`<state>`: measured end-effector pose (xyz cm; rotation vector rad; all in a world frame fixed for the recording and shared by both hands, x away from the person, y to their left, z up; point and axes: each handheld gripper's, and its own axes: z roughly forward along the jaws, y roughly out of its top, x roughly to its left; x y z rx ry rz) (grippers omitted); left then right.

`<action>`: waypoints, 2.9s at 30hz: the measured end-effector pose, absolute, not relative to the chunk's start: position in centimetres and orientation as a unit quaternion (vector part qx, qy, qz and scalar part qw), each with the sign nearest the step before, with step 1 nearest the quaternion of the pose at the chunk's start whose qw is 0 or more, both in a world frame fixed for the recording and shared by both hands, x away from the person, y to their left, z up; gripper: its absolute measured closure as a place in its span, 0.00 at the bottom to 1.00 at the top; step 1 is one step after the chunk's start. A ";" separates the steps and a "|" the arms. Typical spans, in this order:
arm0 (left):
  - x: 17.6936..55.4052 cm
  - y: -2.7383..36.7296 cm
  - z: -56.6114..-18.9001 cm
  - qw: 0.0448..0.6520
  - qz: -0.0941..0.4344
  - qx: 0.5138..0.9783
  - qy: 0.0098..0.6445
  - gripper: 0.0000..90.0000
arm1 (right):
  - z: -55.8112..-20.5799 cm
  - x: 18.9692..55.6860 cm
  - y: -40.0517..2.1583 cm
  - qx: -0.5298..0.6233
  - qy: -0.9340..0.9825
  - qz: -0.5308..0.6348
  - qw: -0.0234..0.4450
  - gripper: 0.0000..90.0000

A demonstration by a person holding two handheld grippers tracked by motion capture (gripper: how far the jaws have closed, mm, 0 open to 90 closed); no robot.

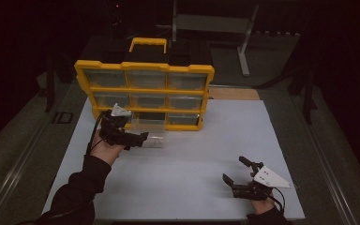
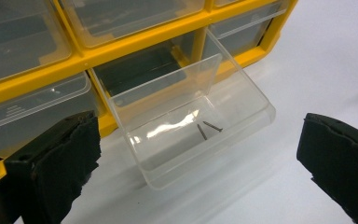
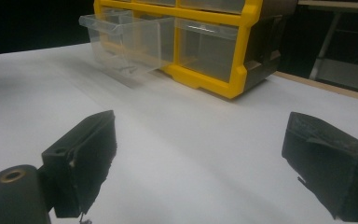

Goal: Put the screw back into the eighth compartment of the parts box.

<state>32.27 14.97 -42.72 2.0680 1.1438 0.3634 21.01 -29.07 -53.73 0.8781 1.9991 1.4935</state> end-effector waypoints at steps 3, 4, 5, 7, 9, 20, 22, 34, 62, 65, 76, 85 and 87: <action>31.7 15.2 -42.8 0.379 0.146 0.807 0.429 0.00 | -53.7 21.0 -29.1 0.322 0.733 0.546 0.245 0.11; 31.5 15.4 -42.8 0.386 0.144 0.805 0.427 0.00 | -53.7 21.0 -29.0 0.322 0.733 0.547 0.246 0.11; 31.3 15.5 -42.8 0.388 0.147 0.805 0.425 0.00 | -53.7 21.0 -29.0 0.322 0.732 0.547 0.246 0.11; 31.0 15.8 -42.9 0.407 0.143 0.804 0.409 0.00 | -53.7 21.0 -29.0 0.320 0.733 0.547 0.246 0.11; 30.5 16.0 -43.0 0.422 0.146 0.803 0.394 0.00 | -53.7 21.0 -29.0 0.318 0.734 0.547 0.246 0.11; 28.2 17.1 -43.5 0.458 0.151 0.803 0.350 0.00 | -53.6 21.0 -28.9 0.318 0.734 0.547 0.246 0.11; 27.8 17.5 -43.6 0.463 0.147 0.803 0.344 0.00 | -53.6 21.0 -28.9 0.319 0.734 0.548 0.246 0.11; 25.7 19.0 -44.6 0.515 0.134 0.793 0.294 0.00 | -53.6 21.0 -28.9 0.318 0.735 0.546 0.246 0.11; 23.2 20.6 -50.1 0.541 0.114 0.791 0.263 0.00 | -53.7 21.1 -28.8 0.317 0.737 0.544 0.247 0.11; 23.1 20.7 -50.7 0.544 0.110 0.792 0.256 0.00 | -53.7 21.1 -28.8 0.316 0.738 0.543 0.247 0.11; 22.6 22.1 -52.2 0.549 0.106 0.782 0.277 0.00 | -53.7 21.1 -28.8 0.317 0.737 0.544 0.245 0.11; 22.7 23.3 -53.3 0.528 0.086 0.790 0.299 0.00 | -53.8 21.1 -28.7 0.317 0.739 0.541 0.246 0.11; 22.6 23.4 -53.5 0.529 0.087 0.789 0.300 0.00 | -53.7 21.1 -28.8 0.317 0.739 0.541 0.246 0.11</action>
